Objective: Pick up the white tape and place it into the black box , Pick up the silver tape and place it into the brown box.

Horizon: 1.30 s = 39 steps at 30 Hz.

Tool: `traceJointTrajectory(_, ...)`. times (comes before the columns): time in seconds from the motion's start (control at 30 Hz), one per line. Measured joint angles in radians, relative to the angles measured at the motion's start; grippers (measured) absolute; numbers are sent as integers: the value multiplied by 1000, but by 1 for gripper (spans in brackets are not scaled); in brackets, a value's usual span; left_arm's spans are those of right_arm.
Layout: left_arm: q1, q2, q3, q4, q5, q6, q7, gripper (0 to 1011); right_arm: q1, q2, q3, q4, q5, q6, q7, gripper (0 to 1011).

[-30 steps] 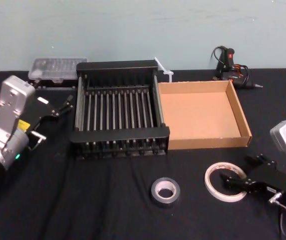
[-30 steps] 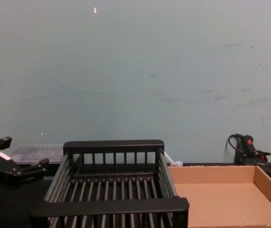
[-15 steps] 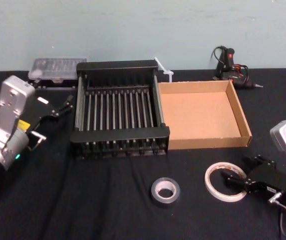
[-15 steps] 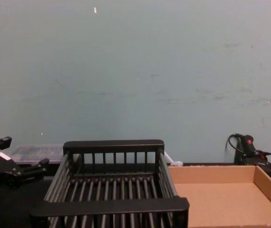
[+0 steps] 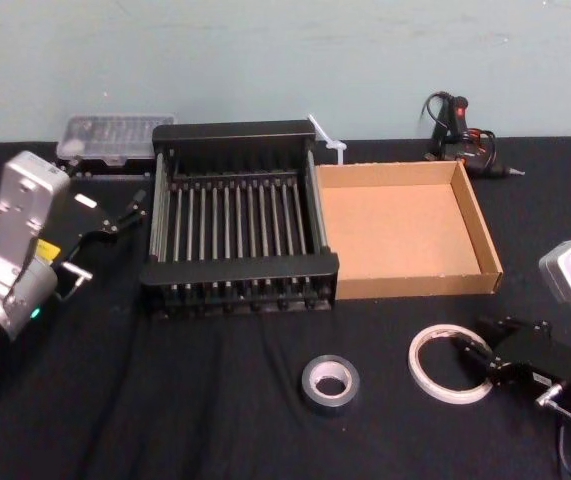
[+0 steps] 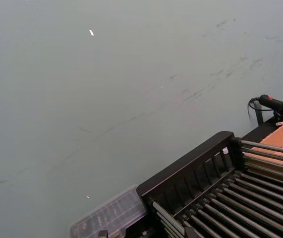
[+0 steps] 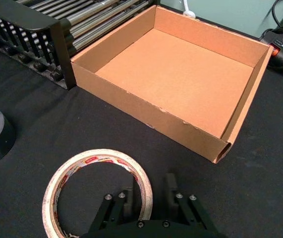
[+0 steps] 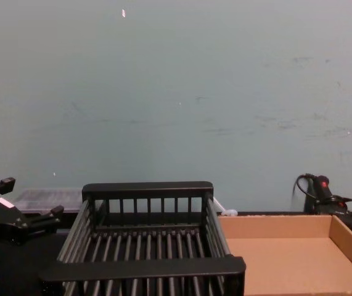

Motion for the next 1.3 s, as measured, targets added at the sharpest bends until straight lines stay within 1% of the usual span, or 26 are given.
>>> traceJointTrajectory(0.07,0,0,0,0,0,0,0,1001,0,0,0,0,0,0,0,345)
traceJointTrajectory(0.1,0,0,0,0,0,0,0,1001,0,0,0,0,0,0,0,345)
traceJointTrajectory(0.13,0,0,0,0,0,0,0,1001,0,0,0,0,0,0,0,281)
traceJointTrajectory(0.2,0,0,0,0,0,0,0,1001,0,0,0,0,0,0,0,243)
traceJointTrajectory(0.23,0,0,0,0,0,0,0,1001,0,0,0,0,0,0,0,187)
traceJointTrajectory(0.3,0,0,0,0,0,0,0,1001,0,0,0,0,0,0,0,145)
traceJointTrajectory(0.33,0,0,0,0,0,0,0,1001,0,0,0,0,0,0,0,105)
traceJointTrajectory(0.43,0,0,0,0,0,0,0,1002,0,0,0,0,0,0,0,88)
traceJointTrajectory(0.8,0,0,0,0,0,0,0,1001,0,0,0,0,0,0,0,88)
traceJointTrajectory(1.03,0,0,0,0,0,0,0,1001,-11,7,14,-10,21,-32,34,88)
traceJointTrajectory(1.3,0,0,0,0,0,0,0,1002,-19,22,30,-52,56,-66,59,88)
